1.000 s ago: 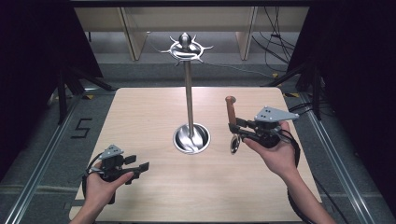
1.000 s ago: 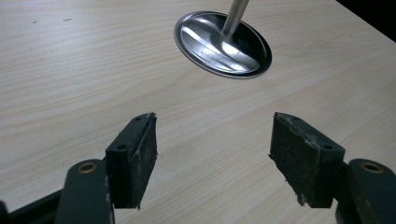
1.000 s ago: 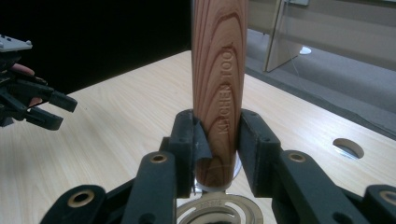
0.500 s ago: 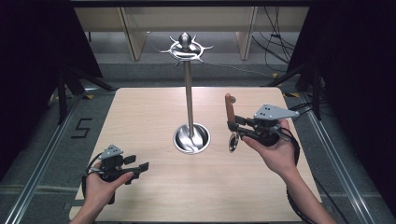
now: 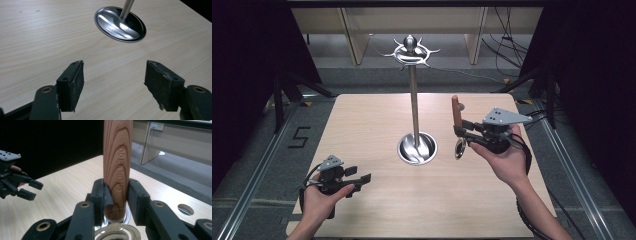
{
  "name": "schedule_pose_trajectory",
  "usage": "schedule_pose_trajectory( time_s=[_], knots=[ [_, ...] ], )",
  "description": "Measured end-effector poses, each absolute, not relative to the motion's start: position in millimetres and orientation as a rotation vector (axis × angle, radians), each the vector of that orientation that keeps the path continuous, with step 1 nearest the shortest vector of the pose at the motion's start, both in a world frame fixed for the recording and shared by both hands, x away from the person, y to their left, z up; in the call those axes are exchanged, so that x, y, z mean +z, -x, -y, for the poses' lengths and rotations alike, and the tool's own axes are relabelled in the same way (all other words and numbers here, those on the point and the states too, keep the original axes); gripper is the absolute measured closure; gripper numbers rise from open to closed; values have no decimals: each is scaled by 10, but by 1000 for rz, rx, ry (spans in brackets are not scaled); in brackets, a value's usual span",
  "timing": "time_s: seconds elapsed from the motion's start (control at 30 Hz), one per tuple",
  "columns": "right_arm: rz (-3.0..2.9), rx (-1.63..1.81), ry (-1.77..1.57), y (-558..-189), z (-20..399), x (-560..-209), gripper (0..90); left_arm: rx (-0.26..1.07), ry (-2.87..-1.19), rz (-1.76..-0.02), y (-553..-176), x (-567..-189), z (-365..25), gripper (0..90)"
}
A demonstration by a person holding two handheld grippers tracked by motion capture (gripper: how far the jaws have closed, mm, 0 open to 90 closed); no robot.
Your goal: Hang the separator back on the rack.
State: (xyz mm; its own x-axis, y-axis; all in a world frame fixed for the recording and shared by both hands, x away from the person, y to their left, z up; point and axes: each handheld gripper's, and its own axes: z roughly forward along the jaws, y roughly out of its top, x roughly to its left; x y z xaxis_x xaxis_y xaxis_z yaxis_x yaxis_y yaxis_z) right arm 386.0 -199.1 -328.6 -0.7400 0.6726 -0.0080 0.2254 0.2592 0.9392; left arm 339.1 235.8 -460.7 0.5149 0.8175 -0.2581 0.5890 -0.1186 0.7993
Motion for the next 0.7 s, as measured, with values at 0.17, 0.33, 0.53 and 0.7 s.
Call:
schedule_pose_trajectory(
  time_s=[0.17,0.33,0.53,0.7],
  knots=[
    [-2125,1506,-847,-3852,1953,-3276,693,304,-1814,-1172,-3391,-4607,-2358,310],
    [-2129,1504,-850,-3857,1929,-3249,693,303,-1812,-1173,-3391,-4607,-2357,310],
    [-2119,1515,-840,-3873,1882,-3213,693,306,-1823,-1160,-3395,-4604,-2372,310],
    [-2104,1508,-817,-3894,1882,-3194,693,305,-1816,-1171,-3389,-4601,-2373,310]
  ],
)
